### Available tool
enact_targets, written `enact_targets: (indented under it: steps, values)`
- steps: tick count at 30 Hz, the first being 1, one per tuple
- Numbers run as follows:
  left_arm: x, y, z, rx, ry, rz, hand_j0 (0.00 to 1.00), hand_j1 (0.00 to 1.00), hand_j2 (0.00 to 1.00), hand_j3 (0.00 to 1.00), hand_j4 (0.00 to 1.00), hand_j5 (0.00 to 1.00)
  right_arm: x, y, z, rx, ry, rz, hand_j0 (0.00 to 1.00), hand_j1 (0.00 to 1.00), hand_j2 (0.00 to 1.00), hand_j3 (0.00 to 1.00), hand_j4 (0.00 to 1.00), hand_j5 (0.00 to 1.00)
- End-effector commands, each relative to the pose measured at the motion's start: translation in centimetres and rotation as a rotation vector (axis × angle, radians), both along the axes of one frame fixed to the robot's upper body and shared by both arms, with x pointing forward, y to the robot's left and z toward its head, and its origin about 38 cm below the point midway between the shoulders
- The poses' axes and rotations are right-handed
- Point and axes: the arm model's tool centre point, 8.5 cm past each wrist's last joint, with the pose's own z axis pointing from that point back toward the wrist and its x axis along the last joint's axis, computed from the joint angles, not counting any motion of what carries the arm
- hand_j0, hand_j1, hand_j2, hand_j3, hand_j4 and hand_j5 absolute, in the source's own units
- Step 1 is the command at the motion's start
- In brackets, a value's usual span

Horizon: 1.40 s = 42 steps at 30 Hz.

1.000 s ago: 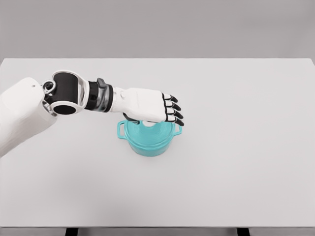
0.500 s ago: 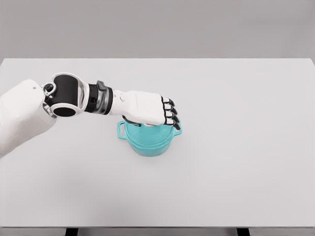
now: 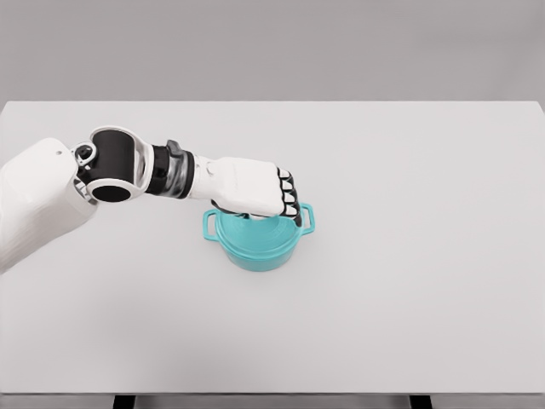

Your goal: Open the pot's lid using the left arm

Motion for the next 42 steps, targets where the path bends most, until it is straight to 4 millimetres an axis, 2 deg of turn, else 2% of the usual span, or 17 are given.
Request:
enact_targets:
  steps: [1, 2, 4, 16, 24, 26, 30, 33, 36, 42]
  values:
    - [0.1, 0.2, 0.1, -0.001, 0.001, 0.006, 0.79, 0.79, 0.79, 0.79, 0.79, 0.79, 0.0, 0.0, 0.0, 0.001, 0.0, 0.0, 1.0, 1.0, 1.0, 1.0, 1.0, 1.0]
    - [0.1, 0.2, 0.1, -0.001, 0.001, 0.006, 0.72, 0.72, 0.72, 0.72, 0.72, 0.72, 0.0, 0.0, 0.0, 0.0, 0.0, -0.001, 1.0, 1.0, 1.0, 1.0, 1.0, 1.0]
    - [0.1, 0.2, 0.1, -0.001, 0.0, 0.006, 0.66, 0.66, 0.66, 0.66, 0.66, 0.66, 0.0, 0.0, 0.0, 0.001, 0.0, 0.0, 1.0, 1.0, 1.0, 1.0, 1.0, 1.0]
    - [0.1, 0.3, 0.2, -0.001, -0.002, 0.008, 0.59, 0.59, 0.59, 0.59, 0.59, 0.59, 0.0, 0.0, 0.0, -0.001, 0.0, -0.001, 1.0, 1.0, 1.0, 1.0, 1.0, 1.0]
    - [0.2, 0.5, 0.5, -0.006, -0.004, 0.012, 0.59, 0.59, 0.59, 0.59, 0.59, 0.59, 0.0, 0.0, 0.0, 0.0, 0.0, -0.001, 1.0, 1.0, 1.0, 1.0, 1.0, 1.0]
    - [0.5, 1.4, 0.7, -0.006, 0.0, 0.031, 0.59, 0.59, 0.59, 0.59, 0.59, 0.59, 0.0, 0.0, 0.0, 0.001, 0.0, 0.0, 1.0, 1.0, 1.0, 1.0, 1.0, 1.0]
    - [0.6, 1.7, 1.1, -0.024, 0.004, 0.04, 0.59, 0.59, 0.59, 0.59, 0.59, 0.59, 0.0, 0.0, 0.0, 0.0, 0.0, -0.001, 1.0, 1.0, 1.0, 1.0, 1.0, 1.0]
    - [0.9, 3.0, 1.4, -0.024, 0.005, 0.067, 0.59, 0.59, 0.59, 0.59, 0.59, 0.59, 0.0, 0.0, 0.0, 0.001, 0.0, 0.0, 1.0, 1.0, 1.0, 1.0, 1.0, 1.0]
    - [1.1, 3.2, 1.7, -0.034, 0.002, 0.076, 0.59, 0.59, 0.59, 0.59, 0.59, 0.59, 0.0, 0.0, 0.0, 0.0, 0.0, -0.001, 1.0, 1.0, 1.0, 1.0, 1.0, 1.0]
    - [2.0, 5.4, 2.3, -0.04, 0.005, 0.133, 0.59, 0.59, 0.59, 0.59, 0.59, 0.59, 0.0, 0.0, 0.0, 0.0, 0.0, -0.003, 1.0, 1.0, 1.0, 1.0, 1.0, 1.0]
